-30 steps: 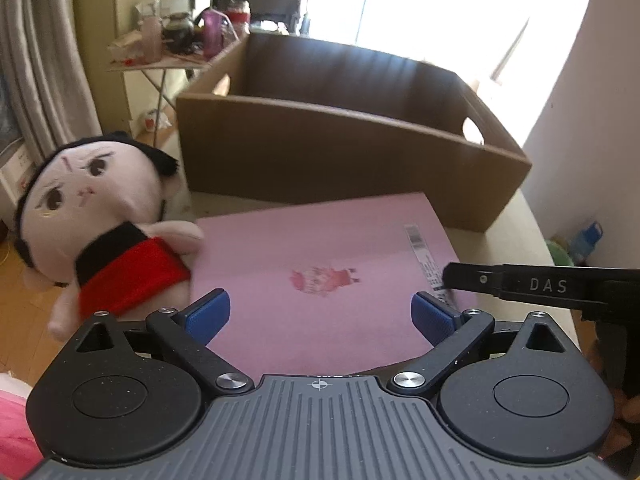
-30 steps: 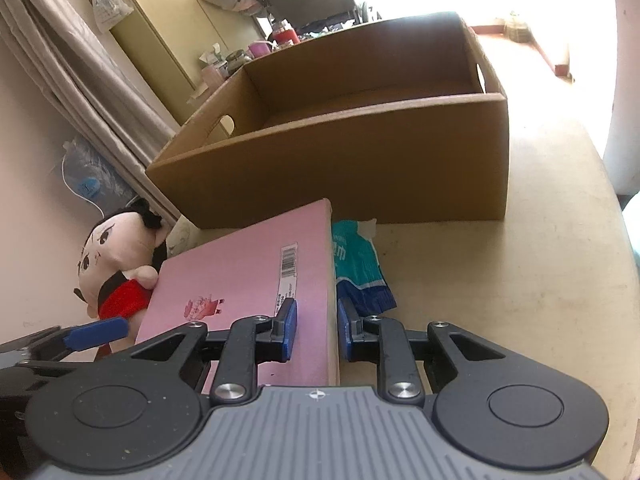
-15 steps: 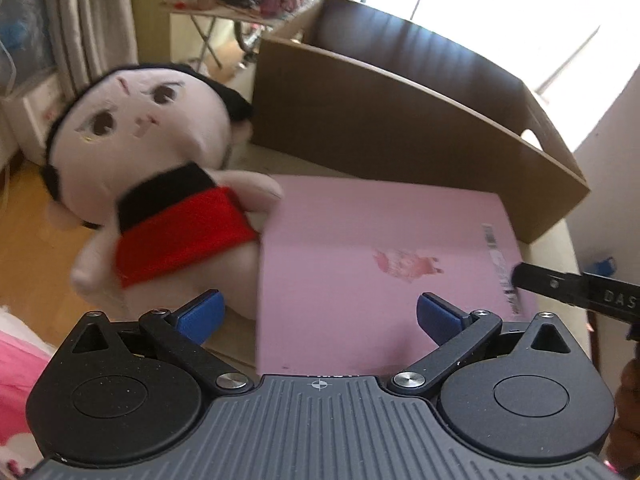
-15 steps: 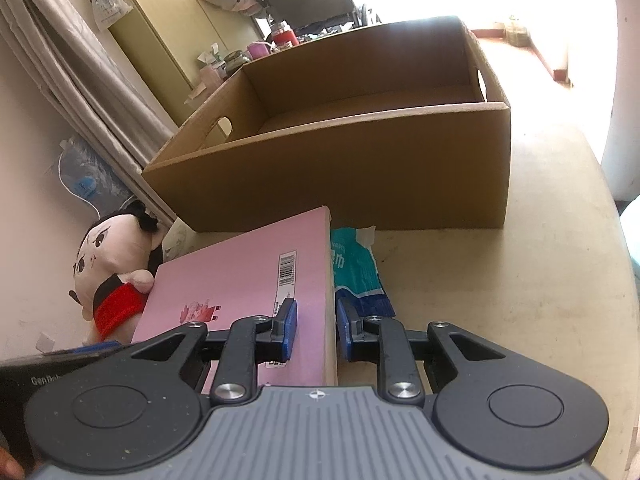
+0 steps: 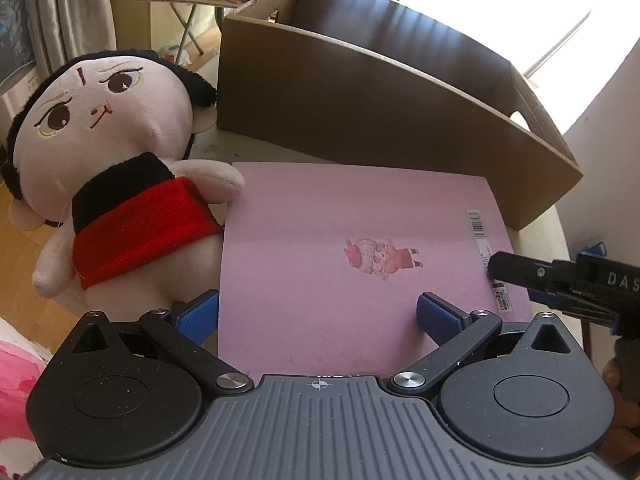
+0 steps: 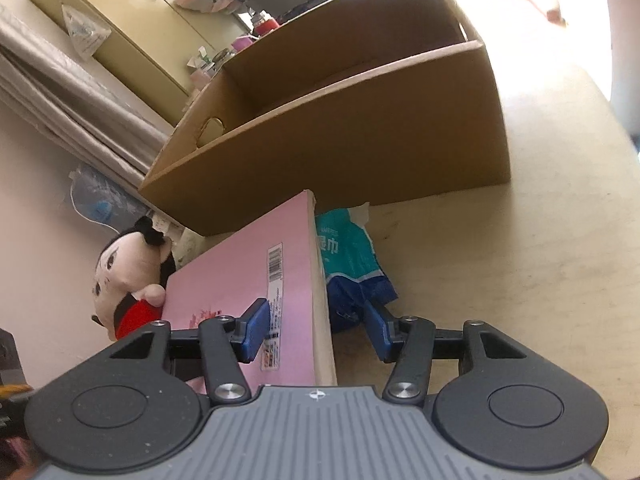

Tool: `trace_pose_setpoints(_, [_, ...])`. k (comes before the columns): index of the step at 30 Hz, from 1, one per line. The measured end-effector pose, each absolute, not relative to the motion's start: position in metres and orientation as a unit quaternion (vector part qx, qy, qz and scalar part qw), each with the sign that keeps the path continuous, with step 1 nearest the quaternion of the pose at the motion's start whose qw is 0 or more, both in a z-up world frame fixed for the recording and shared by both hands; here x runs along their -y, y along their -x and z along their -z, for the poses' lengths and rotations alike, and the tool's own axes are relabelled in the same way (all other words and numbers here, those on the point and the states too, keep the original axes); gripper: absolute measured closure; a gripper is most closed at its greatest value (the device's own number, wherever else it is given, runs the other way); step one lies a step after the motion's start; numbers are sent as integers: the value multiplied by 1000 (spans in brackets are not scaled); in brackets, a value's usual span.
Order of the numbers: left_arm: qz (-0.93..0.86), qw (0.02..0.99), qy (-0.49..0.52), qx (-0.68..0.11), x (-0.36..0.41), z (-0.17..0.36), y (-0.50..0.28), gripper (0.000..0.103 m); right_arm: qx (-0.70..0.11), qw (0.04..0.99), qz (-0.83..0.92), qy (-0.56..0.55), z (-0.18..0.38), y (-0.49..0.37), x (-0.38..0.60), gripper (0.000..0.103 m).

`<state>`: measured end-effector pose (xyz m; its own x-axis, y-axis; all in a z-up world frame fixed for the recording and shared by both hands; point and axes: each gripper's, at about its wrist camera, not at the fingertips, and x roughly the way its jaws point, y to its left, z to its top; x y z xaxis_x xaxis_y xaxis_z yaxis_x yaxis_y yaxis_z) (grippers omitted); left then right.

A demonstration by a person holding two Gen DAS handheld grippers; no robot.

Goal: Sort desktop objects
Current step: 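Close the right gripper on the pink board's edge, then lift the pink board off the cardboard sheet with the right gripper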

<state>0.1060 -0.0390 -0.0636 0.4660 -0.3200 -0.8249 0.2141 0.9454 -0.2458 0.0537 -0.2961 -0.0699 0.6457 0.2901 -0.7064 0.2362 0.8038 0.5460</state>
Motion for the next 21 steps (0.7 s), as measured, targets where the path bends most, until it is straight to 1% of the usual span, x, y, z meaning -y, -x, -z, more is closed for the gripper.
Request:
trace_pose_setpoints(2, [155, 856, 51, -491, 41, 64, -106, 0, -422, 855, -20, -301, 67, -54, 292, 55])
trace_pose_setpoints(4, [154, 857, 45, -490, 43, 63, -106, 0, -423, 856, -26, -295, 65, -54, 289, 64])
trace_pose_setpoints(9, [151, 864, 24, -480, 47, 56, -100, 0, -421, 861, -16, -286, 59, -49, 288, 70])
trace_pose_setpoints(21, [170, 879, 20, -445, 49, 36, -83, 0, -400, 875, -4, -272, 42, -29, 289, 71])
